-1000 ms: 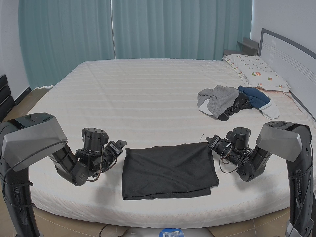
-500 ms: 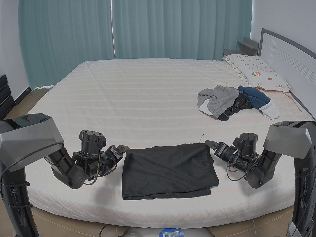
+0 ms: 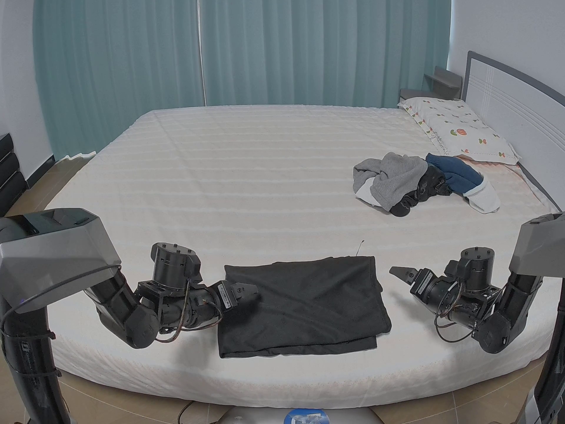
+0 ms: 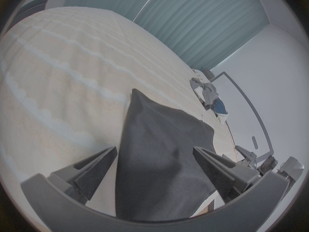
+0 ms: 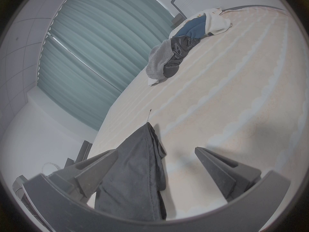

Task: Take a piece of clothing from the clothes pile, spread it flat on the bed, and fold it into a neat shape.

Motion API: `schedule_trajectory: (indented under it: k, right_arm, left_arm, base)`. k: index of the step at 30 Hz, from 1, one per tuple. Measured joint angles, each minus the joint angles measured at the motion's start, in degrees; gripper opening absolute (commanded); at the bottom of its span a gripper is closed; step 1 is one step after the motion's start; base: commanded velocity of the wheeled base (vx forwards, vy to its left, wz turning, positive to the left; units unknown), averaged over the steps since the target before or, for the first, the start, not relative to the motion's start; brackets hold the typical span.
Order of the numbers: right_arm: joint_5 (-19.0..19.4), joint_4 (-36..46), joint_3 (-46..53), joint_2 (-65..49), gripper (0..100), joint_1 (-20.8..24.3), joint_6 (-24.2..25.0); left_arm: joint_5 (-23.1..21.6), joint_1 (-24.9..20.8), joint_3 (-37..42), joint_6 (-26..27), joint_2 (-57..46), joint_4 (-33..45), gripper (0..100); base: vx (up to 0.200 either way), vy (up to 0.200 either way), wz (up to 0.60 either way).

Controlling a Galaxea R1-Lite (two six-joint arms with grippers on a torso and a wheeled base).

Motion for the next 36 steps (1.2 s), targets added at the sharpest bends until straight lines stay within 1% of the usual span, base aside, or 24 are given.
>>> schedule_trajectory:
  k: [3, 4, 8, 15, 20, 29, 36]
  right_arm:
    - [0.0, 0.0, 0.5, -0.6, 100, 0.1, 0.0]
    - [0.0, 0.0, 0.5, -0.8, 100, 0.1, 0.0]
    - [0.0, 0.0, 0.8, -1.4, 100, 0.2, 0.0]
    - [0.0, 0.0, 1.0, -1.7, 100, 0.4, 0.1]
    - [0.0, 0.0, 1.1, -1.7, 100, 0.5, 0.1]
    - [0.1, 0.0, 1.5, -1.7, 100, 0.4, 0.1]
    - [0.1, 0.0, 1.6, -1.7, 100, 0.5, 0.1]
  left_arm:
    - [0.7, -0.6, 0.2, 0.0, 0.3, 0.0, 100]
    - [1.5, -0.8, 0.2, 0.0, 0.4, 0.0, 0]
    - [2.7, -1.2, -0.1, -0.3, 0.6, 0.0, 0]
    - [3.3, -1.3, 0.2, -0.3, 0.6, -0.1, 0]
    - [7.4, -1.4, 0.5, -0.2, 0.8, -0.5, 0]
    - [7.9, -1.4, 0.5, -0.3, 0.9, -0.5, 0]
    - [8.0, -0.8, 0.7, -0.3, 0.8, -0.5, 0]
  base:
    - [0.0, 0.0, 0.0]
    - [0.0, 0.0, 0.0]
    - [0.0, 0.0, 0.0]
    - [0.0, 0.0, 0.0]
    - [0.0, 0.0, 0.0]
    - [0.0, 0.0, 0.0]
    - [0.0, 0.2, 0.0]
